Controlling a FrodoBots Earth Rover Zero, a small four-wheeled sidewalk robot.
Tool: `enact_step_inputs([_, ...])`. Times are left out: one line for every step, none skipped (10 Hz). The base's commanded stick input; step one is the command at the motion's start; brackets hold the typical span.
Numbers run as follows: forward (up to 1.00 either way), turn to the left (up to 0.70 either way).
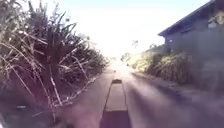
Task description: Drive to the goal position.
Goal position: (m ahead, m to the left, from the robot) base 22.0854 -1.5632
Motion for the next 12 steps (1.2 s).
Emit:
enact_step_inputs([0.85, 0.00])
enact_step_inputs([0.85, 0.00])
enact_step_inputs([0.85, 0.00])
enact_step_inputs([0.85, 0.00])
enact_step_inputs([0.85, 0.00])
enact_step_inputs([0.85, 0.00])
enact_step_inputs([0.85, 0.00])
enact_step_inputs([0.85, 0.00])
enact_step_inputs([0.85, 0.00])
enact_step_inputs([0.85, 0.00])
enact_step_inputs([0.85, 0.00])
enact_step_inputs([0.85, -0.01])
